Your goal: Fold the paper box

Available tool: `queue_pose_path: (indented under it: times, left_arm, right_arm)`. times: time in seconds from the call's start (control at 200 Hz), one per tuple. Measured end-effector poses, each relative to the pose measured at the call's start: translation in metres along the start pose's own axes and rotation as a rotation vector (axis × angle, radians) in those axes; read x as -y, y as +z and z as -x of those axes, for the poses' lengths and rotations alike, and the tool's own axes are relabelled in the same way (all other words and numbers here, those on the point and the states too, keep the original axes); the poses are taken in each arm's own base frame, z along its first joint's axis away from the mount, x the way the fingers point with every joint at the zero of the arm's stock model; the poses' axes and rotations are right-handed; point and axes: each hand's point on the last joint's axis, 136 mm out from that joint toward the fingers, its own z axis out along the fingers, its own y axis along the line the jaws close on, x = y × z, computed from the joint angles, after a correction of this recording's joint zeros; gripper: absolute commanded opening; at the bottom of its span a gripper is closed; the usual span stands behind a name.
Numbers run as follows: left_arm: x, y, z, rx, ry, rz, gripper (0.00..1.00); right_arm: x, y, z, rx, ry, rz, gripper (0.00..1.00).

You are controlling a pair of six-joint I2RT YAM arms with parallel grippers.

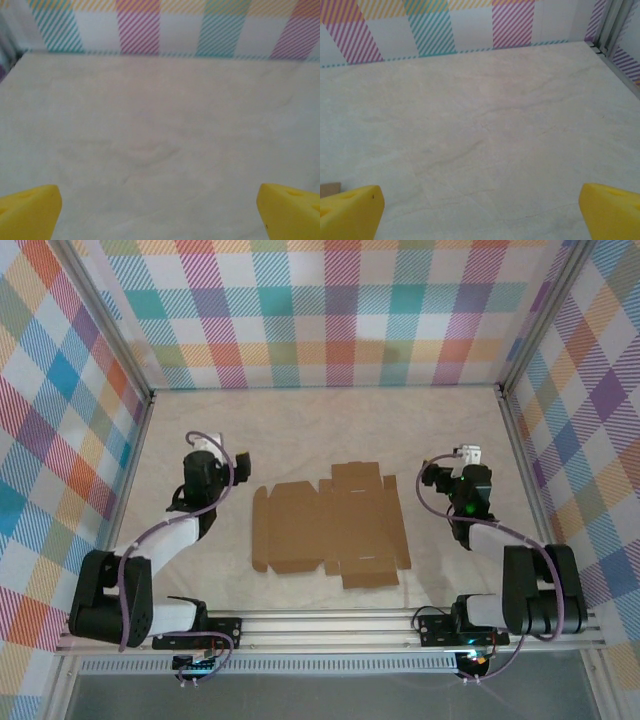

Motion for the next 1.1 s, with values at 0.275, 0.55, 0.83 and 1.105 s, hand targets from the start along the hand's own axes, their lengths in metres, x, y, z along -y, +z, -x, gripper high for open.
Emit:
queue_pose_path:
  times: [0.275,0.55,0.83,1.105]
  left_arm:
    - [0.1,-0.037,-0.036,-0.232,-0.117,-0.184,1.0]
    - [0.132,-0.081,-0.115,-0.574,-0.281,-0.195,1.0]
    - [0.132,-0.075,-0.175,-0.758,-0.335,-0.114,1.0]
    - [0.126,-0.052,-0.182,-0.784,-0.319,-0.066,1.0]
  right_arm:
    - [-0.034,-0.021,0.023,-0.072,0.049,0.095,1.0]
    - [-0.066,-0.037,0.001,-0.196,0.159,0.196,1.0]
    - [-0.084,-0.023,-0.045,-0.345,0.175,0.222,1.0]
    - [-0.089,-0.023,-0.044,-0.355,0.195,0.233,1.0]
